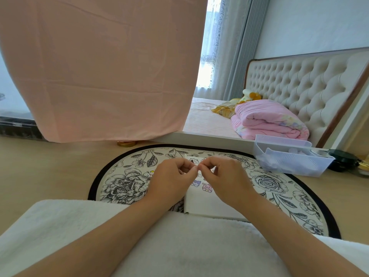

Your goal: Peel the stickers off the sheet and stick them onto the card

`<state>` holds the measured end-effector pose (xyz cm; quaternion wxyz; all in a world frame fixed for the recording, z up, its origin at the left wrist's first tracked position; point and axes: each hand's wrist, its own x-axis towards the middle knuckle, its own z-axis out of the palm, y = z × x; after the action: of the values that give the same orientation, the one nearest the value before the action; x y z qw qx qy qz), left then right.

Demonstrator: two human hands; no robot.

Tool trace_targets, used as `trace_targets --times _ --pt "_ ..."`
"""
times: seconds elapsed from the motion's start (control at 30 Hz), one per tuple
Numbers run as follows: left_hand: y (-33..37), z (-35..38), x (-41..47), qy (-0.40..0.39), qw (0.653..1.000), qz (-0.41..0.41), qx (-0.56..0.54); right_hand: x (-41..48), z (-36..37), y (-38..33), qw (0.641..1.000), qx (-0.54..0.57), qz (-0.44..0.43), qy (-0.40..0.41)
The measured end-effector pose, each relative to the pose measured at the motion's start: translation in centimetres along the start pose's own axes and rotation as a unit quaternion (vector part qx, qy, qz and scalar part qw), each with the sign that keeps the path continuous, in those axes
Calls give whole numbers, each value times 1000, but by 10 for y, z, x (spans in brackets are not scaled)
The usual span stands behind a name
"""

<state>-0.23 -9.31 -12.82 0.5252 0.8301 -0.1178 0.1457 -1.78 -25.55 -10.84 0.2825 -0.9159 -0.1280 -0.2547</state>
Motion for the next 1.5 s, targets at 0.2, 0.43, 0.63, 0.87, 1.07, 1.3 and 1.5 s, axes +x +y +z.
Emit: trace_targets --times 0.2,0.43,0.63,0.87,1.07,1.3,1.5 --pt "0 1 1 -40 999 12 -26 3 -1 0 982 153 93 -55" --pt "3 0 -1 -55 997 14 -46 3 -10 -5 956 263 104 -71" --pt "6 -1 -2 -42 997 34 -51 4 -14 -2 951 279 115 -66" --pt "12 -4 -2 -35 994 8 -108 10 -23 1 960 246 98 -88" --pt "36 6 5 -50 991 -27 -122 19 -40 16 965 232 93 -85" --pt "62 42 28 -40 997 1 -58 28 -67 48 971 199 115 -65" --pt "72 80 48 -43 999 22 -16 33 -98 86 979 135 149 -35"
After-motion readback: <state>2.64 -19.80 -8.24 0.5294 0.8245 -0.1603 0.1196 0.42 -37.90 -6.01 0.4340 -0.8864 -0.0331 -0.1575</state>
